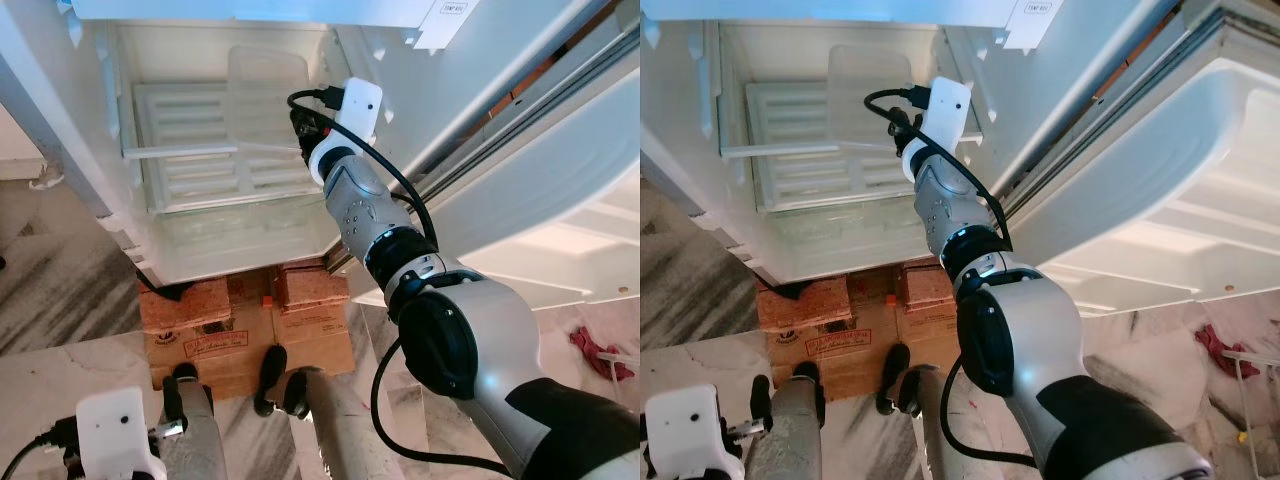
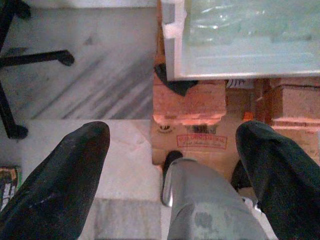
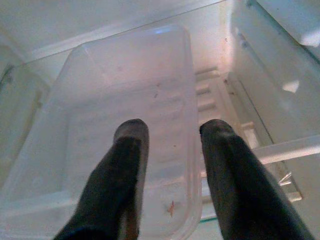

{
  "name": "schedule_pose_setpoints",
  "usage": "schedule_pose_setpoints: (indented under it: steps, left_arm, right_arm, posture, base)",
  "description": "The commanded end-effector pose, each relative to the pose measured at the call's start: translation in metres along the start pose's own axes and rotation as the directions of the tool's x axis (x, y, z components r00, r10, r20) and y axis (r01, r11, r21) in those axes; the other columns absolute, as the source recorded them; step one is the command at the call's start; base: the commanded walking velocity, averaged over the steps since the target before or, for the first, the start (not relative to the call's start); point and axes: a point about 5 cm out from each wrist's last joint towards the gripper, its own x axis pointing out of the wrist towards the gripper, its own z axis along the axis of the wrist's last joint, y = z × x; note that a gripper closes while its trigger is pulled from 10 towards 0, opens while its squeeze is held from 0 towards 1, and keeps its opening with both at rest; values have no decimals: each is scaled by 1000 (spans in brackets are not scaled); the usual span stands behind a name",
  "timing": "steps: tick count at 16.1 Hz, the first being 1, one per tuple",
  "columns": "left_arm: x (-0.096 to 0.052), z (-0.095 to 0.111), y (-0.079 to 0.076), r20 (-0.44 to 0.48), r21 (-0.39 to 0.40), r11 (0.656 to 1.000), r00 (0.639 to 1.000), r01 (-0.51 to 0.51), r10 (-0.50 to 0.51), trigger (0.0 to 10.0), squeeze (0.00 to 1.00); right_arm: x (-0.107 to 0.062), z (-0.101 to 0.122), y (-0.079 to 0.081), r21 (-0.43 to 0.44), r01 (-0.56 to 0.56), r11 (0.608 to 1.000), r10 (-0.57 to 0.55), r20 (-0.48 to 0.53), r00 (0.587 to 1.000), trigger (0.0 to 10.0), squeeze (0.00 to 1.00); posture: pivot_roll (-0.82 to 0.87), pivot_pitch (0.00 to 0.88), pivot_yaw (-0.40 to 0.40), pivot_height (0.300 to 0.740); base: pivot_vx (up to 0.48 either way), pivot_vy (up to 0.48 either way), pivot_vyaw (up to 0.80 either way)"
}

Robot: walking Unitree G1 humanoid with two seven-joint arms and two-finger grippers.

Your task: Restocking fridge

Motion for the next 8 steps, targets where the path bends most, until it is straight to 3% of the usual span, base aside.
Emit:
schedule_pose_setpoints:
  steps: [1,5,8]
  left_arm:
    - [-1,-7,0,-42,3,1000,999,-6,6,10000,0]
    - [3,-6,0,-28,2,1000,1000,-9,9,10000,0]
    - [13,-2,0,0,1,1000,1000,-10,10,10000,0]
  right_arm:
    - [0,-3,3,-24,-17,1000,17,-15,1000,10000,1000]
    - [2,11,7,-35,-65,997,66,34,997,10000,1000]
    - [4,30,10,-106,-158,982,168,93,981,10000,1000]
  posture:
    - [434,422,-299,740]
    - [435,407,-299,740]
    - [429,379,-300,740]
  base:
    - [0,0,0]
    - [0,0,0]
    - [0,0,0]
